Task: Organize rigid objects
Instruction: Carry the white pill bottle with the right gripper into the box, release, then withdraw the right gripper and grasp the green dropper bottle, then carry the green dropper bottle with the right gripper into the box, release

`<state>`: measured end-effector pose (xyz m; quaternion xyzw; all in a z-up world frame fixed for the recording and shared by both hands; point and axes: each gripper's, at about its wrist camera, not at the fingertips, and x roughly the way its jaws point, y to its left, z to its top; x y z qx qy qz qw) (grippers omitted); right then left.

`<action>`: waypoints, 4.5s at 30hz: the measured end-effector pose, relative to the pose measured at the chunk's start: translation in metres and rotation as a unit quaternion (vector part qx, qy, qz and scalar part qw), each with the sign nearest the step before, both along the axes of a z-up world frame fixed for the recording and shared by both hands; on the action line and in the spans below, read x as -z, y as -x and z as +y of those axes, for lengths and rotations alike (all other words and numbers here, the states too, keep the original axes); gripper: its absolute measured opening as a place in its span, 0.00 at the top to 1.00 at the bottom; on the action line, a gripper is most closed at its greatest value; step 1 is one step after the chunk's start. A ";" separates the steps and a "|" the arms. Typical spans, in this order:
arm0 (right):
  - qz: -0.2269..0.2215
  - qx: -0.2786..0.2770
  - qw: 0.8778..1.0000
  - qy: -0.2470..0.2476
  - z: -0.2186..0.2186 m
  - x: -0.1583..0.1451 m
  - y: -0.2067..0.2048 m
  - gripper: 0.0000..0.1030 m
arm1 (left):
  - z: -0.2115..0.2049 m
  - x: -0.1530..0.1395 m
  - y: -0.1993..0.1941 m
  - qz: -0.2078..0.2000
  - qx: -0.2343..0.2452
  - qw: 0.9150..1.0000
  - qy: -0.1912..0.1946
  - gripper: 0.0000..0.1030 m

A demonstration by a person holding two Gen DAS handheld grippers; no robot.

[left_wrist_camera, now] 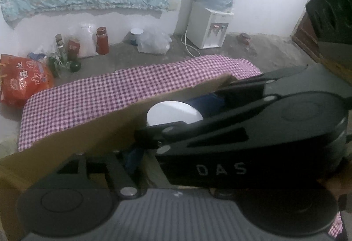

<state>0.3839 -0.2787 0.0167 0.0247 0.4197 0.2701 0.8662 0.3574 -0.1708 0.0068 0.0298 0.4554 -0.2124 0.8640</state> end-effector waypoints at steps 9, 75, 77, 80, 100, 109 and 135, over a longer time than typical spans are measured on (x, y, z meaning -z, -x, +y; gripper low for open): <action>-0.010 0.016 1.000 0.002 -0.002 -0.013 0.010 0.32 | 0.007 -0.015 0.011 0.007 -0.015 1.000 0.012 0.11; -0.025 0.092 0.990 -0.105 -0.071 0.017 0.319 0.84 | -0.049 0.038 0.272 -0.161 0.106 0.978 -0.076 0.40; -0.021 0.096 0.988 -0.116 -0.077 0.020 0.320 0.84 | -0.057 0.042 0.267 -0.157 0.117 0.977 -0.089 0.43; -0.018 0.098 0.987 -0.129 -0.082 0.023 0.320 0.84 | -0.065 0.048 0.260 -0.145 0.121 0.977 -0.099 0.54; -0.091 0.058 0.990 -0.087 -0.051 -0.053 0.335 0.84 | -0.034 -0.021 0.271 -0.195 0.090 0.976 -0.023 0.68; -0.127 -0.013 0.989 -0.077 -0.012 -0.108 0.261 0.83 | 0.009 -0.070 0.200 -0.184 0.037 0.982 0.012 0.68; 0.038 -0.014 0.994 -0.101 0.011 0.011 0.111 0.81 | 0.027 -0.008 0.089 -0.047 -0.009 0.998 -0.049 0.47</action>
